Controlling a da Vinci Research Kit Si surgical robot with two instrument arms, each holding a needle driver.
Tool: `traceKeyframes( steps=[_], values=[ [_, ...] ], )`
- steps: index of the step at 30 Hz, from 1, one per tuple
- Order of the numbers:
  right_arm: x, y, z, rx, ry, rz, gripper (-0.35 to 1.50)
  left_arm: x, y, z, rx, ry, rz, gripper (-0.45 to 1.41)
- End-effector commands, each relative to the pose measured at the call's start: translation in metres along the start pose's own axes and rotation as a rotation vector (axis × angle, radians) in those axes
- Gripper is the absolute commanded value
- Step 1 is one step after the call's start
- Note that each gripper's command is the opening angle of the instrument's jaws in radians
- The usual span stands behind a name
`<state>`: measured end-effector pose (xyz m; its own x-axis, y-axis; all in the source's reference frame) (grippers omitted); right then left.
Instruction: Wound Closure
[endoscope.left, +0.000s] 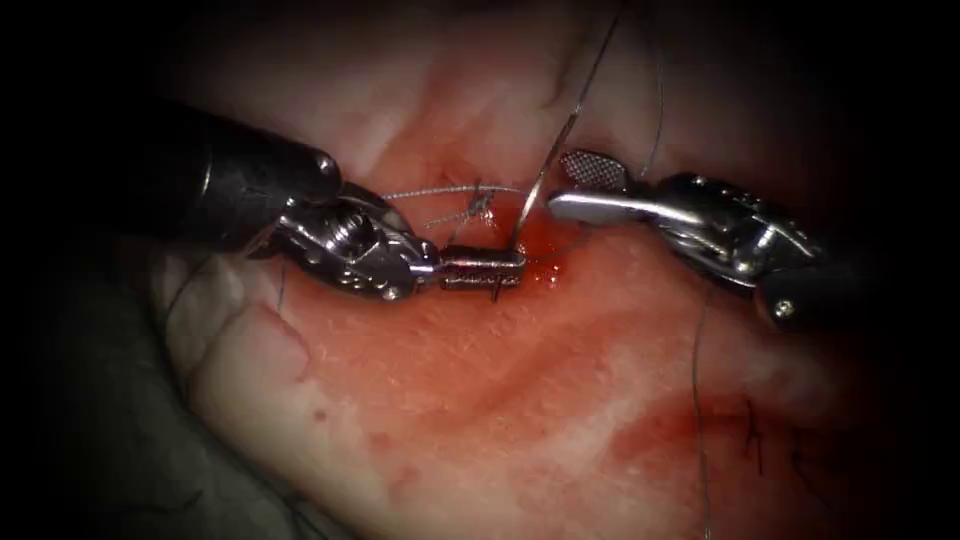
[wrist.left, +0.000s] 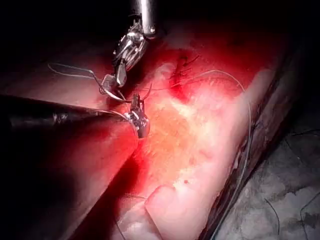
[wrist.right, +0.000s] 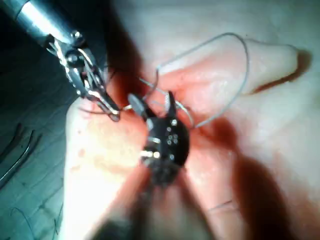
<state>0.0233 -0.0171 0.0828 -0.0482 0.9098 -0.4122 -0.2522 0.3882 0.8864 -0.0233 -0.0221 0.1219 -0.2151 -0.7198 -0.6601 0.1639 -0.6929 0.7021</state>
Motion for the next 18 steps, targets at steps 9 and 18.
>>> traceKeyframes(
  steps=[9, 18],
  values=[
    [-0.0014, 0.0002, 0.0029, 0.029, -0.012, 0.026, 0.39, 0.0002, 0.0005, 0.0006, 0.0, 0.0, -0.002, -0.45],
    [-0.0013, 0.0009, 0.0026, 0.052, 0.032, 0.084, -0.35, 0.0006, 0.0005, 0.0008, 0.0, -0.001, -0.003, -0.45]
  ],
)
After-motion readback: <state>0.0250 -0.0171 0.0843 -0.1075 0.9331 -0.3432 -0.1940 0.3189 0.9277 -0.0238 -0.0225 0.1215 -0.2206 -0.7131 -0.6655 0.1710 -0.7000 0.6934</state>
